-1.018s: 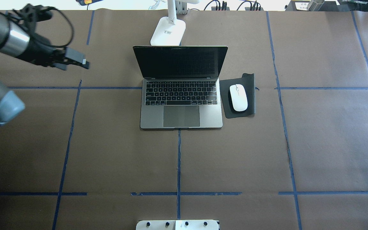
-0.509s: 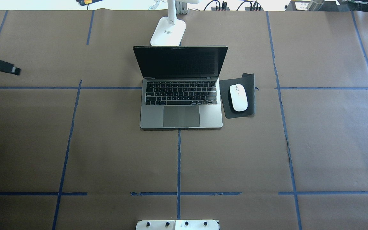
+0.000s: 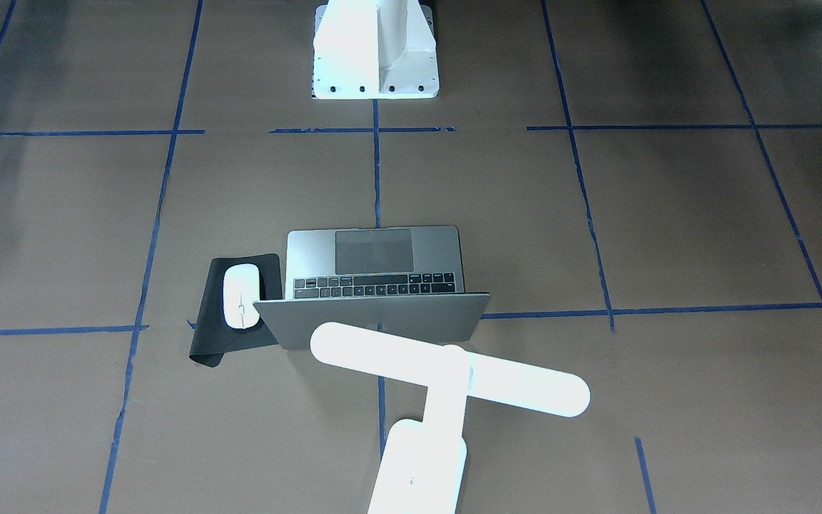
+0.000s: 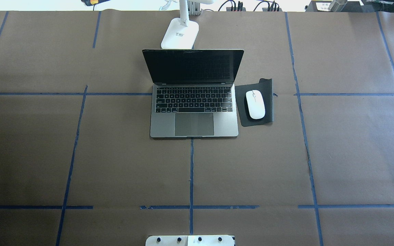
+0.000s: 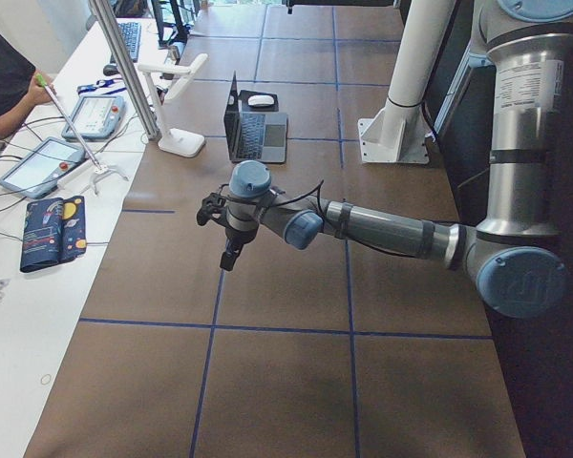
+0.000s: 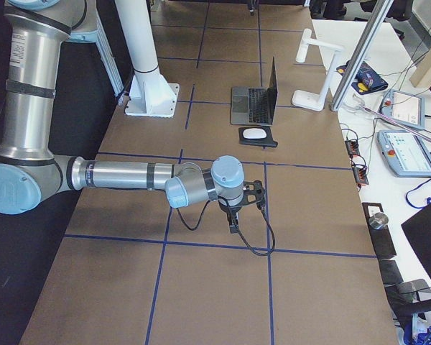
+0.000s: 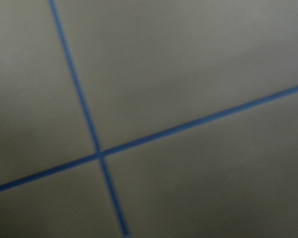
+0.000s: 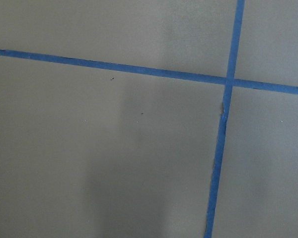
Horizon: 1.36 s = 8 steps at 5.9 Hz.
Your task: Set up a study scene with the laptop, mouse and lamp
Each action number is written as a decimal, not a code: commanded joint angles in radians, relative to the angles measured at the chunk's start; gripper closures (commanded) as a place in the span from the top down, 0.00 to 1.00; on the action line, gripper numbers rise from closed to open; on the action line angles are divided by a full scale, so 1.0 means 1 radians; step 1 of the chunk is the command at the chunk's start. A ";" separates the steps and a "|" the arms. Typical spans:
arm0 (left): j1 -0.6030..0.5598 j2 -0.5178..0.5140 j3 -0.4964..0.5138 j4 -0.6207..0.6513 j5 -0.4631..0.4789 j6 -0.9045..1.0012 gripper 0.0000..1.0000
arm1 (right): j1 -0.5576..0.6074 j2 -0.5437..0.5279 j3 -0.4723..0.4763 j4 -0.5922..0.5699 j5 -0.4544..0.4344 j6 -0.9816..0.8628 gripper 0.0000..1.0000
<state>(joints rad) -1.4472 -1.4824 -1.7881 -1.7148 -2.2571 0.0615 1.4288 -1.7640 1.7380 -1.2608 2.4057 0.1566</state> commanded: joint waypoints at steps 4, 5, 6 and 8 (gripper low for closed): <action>-0.093 0.007 -0.019 0.420 -0.038 0.173 1.00 | -0.053 -0.020 0.003 -0.043 0.013 -0.005 1.00; -0.096 0.007 0.028 0.420 -0.143 0.207 1.00 | -0.032 -0.022 0.024 -0.125 0.013 -0.082 1.00; -0.096 0.002 0.030 0.417 -0.177 0.207 1.00 | 0.061 -0.011 0.029 -0.287 0.009 -0.277 1.00; -0.096 -0.015 0.035 0.399 -0.170 0.199 1.00 | 0.104 -0.003 0.043 -0.342 -0.010 -0.324 1.00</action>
<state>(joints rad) -1.5431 -1.4898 -1.7552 -1.3046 -2.4256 0.2647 1.5120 -1.7681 1.7721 -1.5788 2.4028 -0.1440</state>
